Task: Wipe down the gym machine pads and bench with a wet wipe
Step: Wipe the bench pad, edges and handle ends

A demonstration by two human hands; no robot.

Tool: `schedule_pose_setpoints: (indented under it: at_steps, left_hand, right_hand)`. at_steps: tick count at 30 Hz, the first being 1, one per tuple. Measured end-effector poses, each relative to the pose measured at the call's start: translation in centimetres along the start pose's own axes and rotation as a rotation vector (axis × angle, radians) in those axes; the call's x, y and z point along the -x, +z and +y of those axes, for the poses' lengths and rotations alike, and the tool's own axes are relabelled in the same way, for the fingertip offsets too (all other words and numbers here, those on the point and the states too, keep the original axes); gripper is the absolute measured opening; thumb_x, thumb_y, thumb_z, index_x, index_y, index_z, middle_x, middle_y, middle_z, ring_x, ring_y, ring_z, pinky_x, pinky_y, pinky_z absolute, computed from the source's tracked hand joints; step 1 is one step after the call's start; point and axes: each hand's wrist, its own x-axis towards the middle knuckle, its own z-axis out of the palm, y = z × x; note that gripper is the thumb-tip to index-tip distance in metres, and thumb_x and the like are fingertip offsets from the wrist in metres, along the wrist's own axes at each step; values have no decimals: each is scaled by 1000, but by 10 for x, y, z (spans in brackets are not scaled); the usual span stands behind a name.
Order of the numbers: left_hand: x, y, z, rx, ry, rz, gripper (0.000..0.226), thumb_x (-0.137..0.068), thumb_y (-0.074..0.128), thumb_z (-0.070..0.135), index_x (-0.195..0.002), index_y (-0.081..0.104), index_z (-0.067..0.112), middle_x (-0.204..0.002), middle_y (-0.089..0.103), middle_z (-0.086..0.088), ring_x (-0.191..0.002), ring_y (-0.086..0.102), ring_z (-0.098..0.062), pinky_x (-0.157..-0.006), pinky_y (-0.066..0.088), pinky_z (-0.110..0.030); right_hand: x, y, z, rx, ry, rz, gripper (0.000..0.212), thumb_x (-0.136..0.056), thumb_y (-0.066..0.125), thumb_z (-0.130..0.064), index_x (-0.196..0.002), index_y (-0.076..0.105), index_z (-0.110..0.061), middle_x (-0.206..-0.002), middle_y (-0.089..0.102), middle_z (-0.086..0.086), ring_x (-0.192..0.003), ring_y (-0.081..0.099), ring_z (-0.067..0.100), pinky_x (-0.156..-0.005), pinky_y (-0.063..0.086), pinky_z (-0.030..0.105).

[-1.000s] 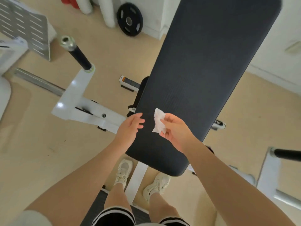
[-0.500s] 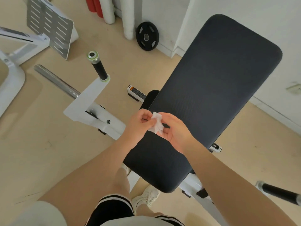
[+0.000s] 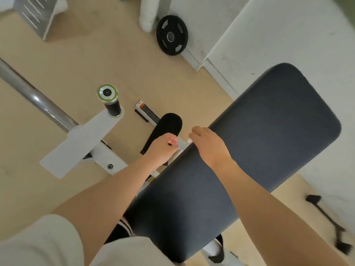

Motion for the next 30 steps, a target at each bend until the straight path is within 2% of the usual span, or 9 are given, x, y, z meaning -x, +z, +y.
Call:
schedule_pose_setpoints:
  at_steps: [2, 5, 10, 14, 17, 20, 24, 28, 30]
  left_hand:
    - [-15, 13, -2, -124, 36, -55, 39, -95, 45, 19, -133, 44, 11, -135, 50, -5, -123, 48, -19, -98, 36, -26]
    - [-31, 31, -16, -161, 5, -133, 50, -95, 47, 30, -140, 36, 13, -144, 42, -7, -131, 41, -21, -105, 32, -30]
    - [-39, 52, -24, -194, 87, -137, 51, -89, 56, 33, -135, 44, 15, -131, 55, -5, -120, 51, -20, -96, 38, -27]
    - [-42, 53, -28, -131, 82, -126, 48, -87, 59, 32, -130, 49, 16, -126, 58, -4, -114, 54, -19, -92, 38, -25]
    - [-42, 50, -25, -115, 51, -166, 48, -87, 60, 31, -130, 50, 16, -126, 57, -4, -115, 54, -20, -95, 41, -29]
    - [-44, 47, -21, -140, 35, -181, 48, -86, 62, 31, -130, 50, 16, -126, 58, -4, -114, 55, -20, -95, 41, -29]
    - [-42, 45, -19, -179, 52, -181, 46, -86, 62, 31, -127, 52, 15, -123, 59, -4, -112, 55, -19, -94, 40, -27]
    - [-44, 51, -14, -238, 58, -119, 35, -87, 58, 34, -116, 58, 14, -109, 64, -3, -99, 59, -14, -84, 38, -18]
    - [-45, 55, -1, -183, 53, -93, 29, -90, 54, 34, -110, 60, 13, -101, 65, -1, -88, 57, -8, -76, 37, -13]
  right_hand:
    - [-16, -1, 9, 123, -42, -25, 39, -77, 55, 13, -114, 58, 4, -129, 52, 20, -113, 52, 35, -91, 44, 39]
    - [-39, 11, 22, 196, -77, 11, 32, -59, 67, 14, -89, 67, 3, -94, 67, 19, -82, 64, 37, -70, 52, 37]
    - [-48, 33, 38, 271, -198, -283, 32, -93, 40, -9, -122, 54, -11, -117, 59, 6, -106, 52, 25, -89, 39, 34]
    - [-50, 19, 53, 315, -291, -237, 28, -95, 36, -18, -104, 60, -8, -104, 63, 8, -96, 53, 25, -79, 39, 34]
    - [-60, -8, 77, 443, -138, -141, 28, -94, 36, -14, -80, 58, -6, -91, 64, 12, -84, 50, 28, -69, 31, 34]
    - [-65, -22, 93, 489, 19, -64, 34, -96, 35, -16, -86, 64, -3, -91, 65, 13, -89, 54, 30, -73, 35, 35]
    - [-49, -2, 52, 461, -192, -145, 40, -98, 31, -25, -87, 65, -8, -87, 63, 8, -84, 56, 25, -71, 42, 34]
    - [-37, 19, 42, 289, -298, -219, 43, -100, 28, -35, -104, 63, -10, -103, 62, 7, -100, 55, 23, -92, 40, 36]
    - [-44, 11, 58, 329, -309, -227, 44, -100, 27, -35, -106, 62, -9, -105, 61, 8, -101, 55, 24, -91, 40, 36]
